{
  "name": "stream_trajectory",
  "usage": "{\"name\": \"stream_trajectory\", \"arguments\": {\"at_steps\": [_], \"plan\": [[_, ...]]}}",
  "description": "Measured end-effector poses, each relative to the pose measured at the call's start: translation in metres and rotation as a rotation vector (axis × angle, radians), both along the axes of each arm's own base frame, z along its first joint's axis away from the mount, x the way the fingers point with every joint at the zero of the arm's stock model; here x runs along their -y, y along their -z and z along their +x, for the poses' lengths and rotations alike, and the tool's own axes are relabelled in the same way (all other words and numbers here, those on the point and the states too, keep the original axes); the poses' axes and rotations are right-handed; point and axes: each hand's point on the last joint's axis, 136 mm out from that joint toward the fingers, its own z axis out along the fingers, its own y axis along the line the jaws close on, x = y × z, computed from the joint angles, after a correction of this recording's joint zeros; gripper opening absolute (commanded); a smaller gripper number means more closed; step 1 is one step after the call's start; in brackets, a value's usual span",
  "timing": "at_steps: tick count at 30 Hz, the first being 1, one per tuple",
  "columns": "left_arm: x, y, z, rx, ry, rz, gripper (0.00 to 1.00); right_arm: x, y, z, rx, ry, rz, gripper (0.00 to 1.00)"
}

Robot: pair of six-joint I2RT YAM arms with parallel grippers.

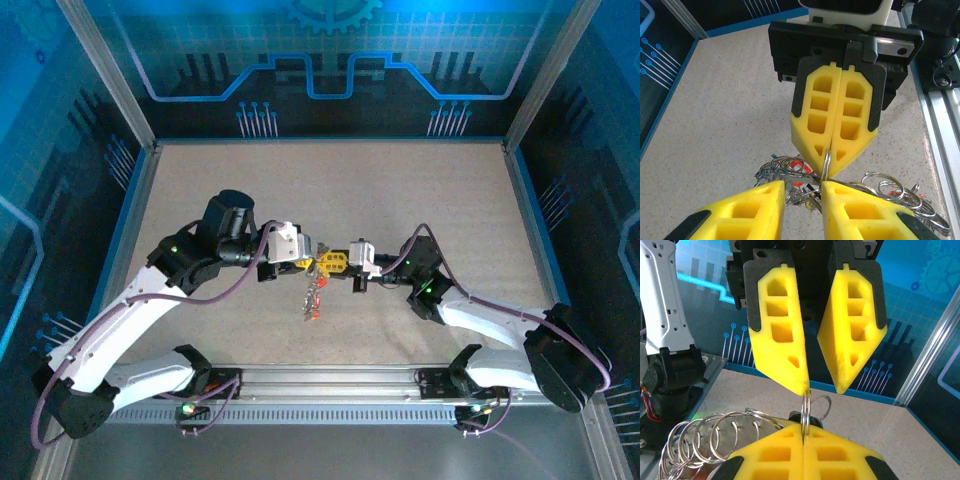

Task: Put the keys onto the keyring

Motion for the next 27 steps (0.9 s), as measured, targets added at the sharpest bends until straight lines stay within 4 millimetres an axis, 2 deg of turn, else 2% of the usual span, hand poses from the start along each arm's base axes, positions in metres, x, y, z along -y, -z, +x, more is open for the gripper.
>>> {"name": "stream_trajectory", "arguments": {"at_steps": [8,13,17,21,24,27], "plan": [[0.004,0.004,-0.003,-0.034,0.031,-0.007,0.27,0.000,0.003,0.000,-0.007,0.001,-0.007,0.00],[0.006,0.016,-0.005,-0.088,0.052,0.016,0.26,0.000,0.004,0.000,-0.010,0.000,-0.009,0.00],[0.007,0.023,-0.006,-0.109,0.066,0.039,0.20,0.000,0.006,0.000,-0.016,0.001,-0.014,0.00],[0.007,0.021,-0.006,-0.107,0.076,0.047,0.09,0.000,0.006,0.000,-0.014,0.002,-0.016,0.00],[0.007,0.020,-0.007,-0.097,0.084,0.052,0.06,0.000,0.006,0.000,-0.014,0.004,-0.016,0.00],[0.006,0.020,-0.007,-0.095,0.086,0.058,0.00,0.000,0.007,0.000,-0.008,0.004,-0.022,0.09]]}}
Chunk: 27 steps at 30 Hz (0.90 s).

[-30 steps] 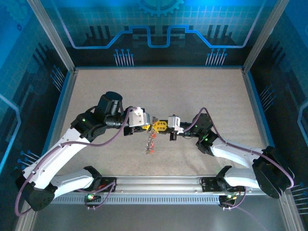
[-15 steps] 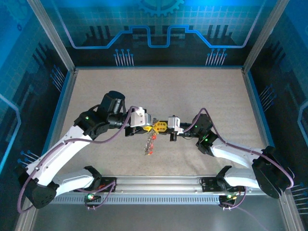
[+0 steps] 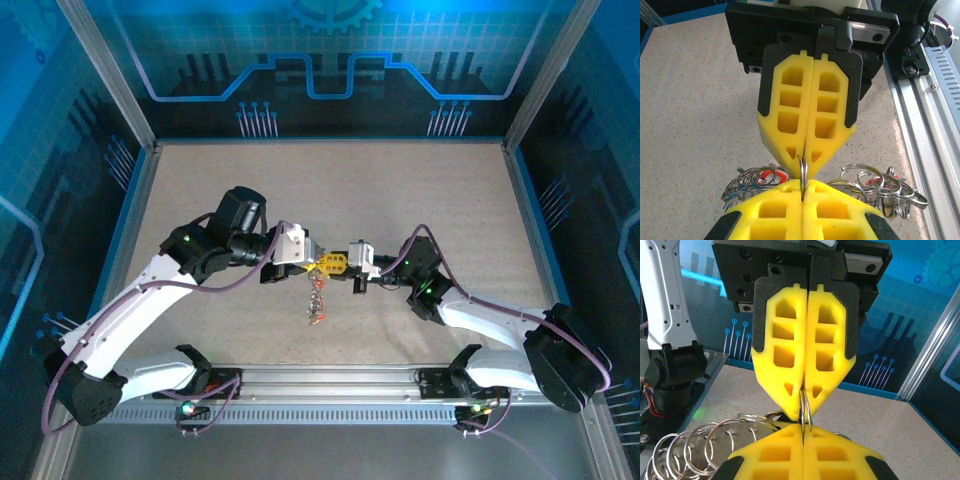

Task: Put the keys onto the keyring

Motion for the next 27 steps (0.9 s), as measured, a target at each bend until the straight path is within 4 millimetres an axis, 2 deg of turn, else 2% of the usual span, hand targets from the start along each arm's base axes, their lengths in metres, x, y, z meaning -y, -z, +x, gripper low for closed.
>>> {"name": "stream_trajectory", "arguments": {"at_steps": [3,7,15,20,25,27], "plan": [[-0.003,0.002,-0.001,0.007,0.005,0.021,0.00,0.000,0.003,0.000,0.015,0.003,-0.016,0.19],[-0.009,0.002,-0.003,0.007,0.002,0.065,0.00,0.001,0.003,0.002,0.032,0.020,-0.042,0.22],[-0.012,0.003,0.002,0.014,-0.001,0.146,0.00,-0.001,-0.001,0.007,0.047,0.033,-0.065,0.24],[-0.012,0.007,0.003,0.004,0.003,0.188,0.00,-0.009,-0.002,0.002,0.050,0.005,-0.064,0.24],[-0.011,0.007,0.005,0.002,0.002,0.204,0.00,-0.014,0.005,0.003,0.034,-0.001,-0.080,0.21],[-0.011,0.008,0.004,-0.002,0.006,0.208,0.00,-0.015,0.008,0.004,0.030,-0.001,-0.085,0.16]]}}
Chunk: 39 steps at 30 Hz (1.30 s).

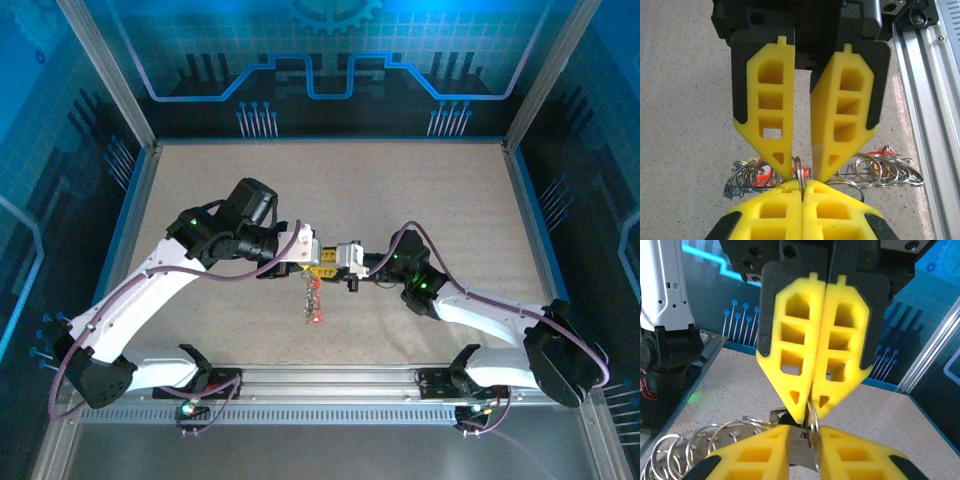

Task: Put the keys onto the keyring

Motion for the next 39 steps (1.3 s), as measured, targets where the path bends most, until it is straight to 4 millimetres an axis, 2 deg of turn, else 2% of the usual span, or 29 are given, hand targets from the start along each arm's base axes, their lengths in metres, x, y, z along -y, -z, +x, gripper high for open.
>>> {"name": "stream_trajectory", "arguments": {"at_steps": [6,7,8,10,19,35,38,39], "plan": [[-0.001,0.002,-0.001,-0.006,0.001,0.015,0.00,-0.001,0.001,-0.001,-0.010,-0.002,-0.003,0.00],[-0.002,0.002,-0.001,-0.007,0.000,0.017,0.03,-0.001,0.001,-0.001,-0.009,-0.003,-0.004,0.00],[-0.002,0.002,-0.002,-0.008,0.000,0.018,0.11,-0.001,0.002,-0.001,-0.009,-0.003,-0.005,0.00],[-0.001,0.002,-0.001,-0.006,-0.003,0.019,0.16,-0.001,0.002,-0.001,-0.009,-0.004,-0.005,0.00],[0.001,-0.007,0.001,0.072,-0.007,-0.046,0.14,0.001,-0.007,-0.002,-0.010,0.001,0.049,0.00],[0.004,-0.004,0.004,0.089,-0.006,-0.059,0.11,0.009,-0.005,0.000,-0.022,0.033,0.073,0.00],[0.004,-0.003,0.004,0.082,-0.009,-0.060,0.00,0.009,-0.005,0.001,-0.022,0.034,0.073,0.00],[0.004,-0.004,0.003,0.087,-0.002,-0.060,0.00,0.010,-0.004,0.001,-0.023,0.037,0.071,0.00]]}}
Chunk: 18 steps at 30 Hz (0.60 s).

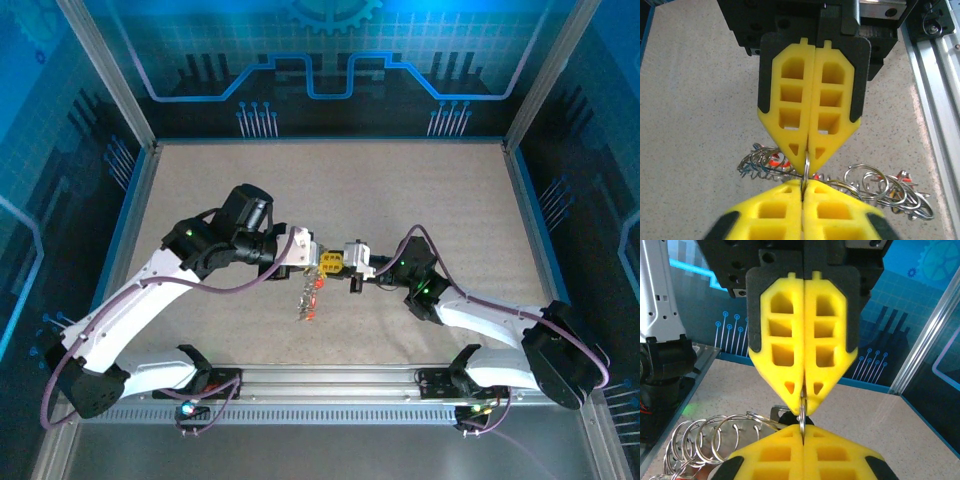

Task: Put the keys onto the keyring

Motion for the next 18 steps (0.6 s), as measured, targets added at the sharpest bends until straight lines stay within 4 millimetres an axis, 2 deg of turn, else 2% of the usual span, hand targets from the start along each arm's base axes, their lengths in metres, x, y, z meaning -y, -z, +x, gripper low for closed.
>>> {"name": "stream_trajectory", "arguments": {"at_steps": [1,3,5,11,18], "plan": [[0.000,0.000,0.000,0.000,0.000,0.000,0.00,0.001,0.000,0.000,-0.001,0.002,-0.002,0.01],[0.000,0.000,0.000,-0.001,0.000,0.000,0.00,0.001,0.001,-0.001,-0.005,0.002,-0.008,0.18],[-0.001,0.002,0.000,-0.005,-0.004,0.022,0.00,0.002,0.001,-0.002,-0.001,0.000,-0.016,0.25],[-0.006,0.013,0.004,0.017,-0.020,0.200,0.00,0.000,-0.006,0.001,0.007,0.013,-0.040,0.29],[-0.013,0.015,0.010,0.022,-0.047,0.298,0.00,-0.003,-0.001,0.007,-0.024,0.024,-0.071,0.28]]}}
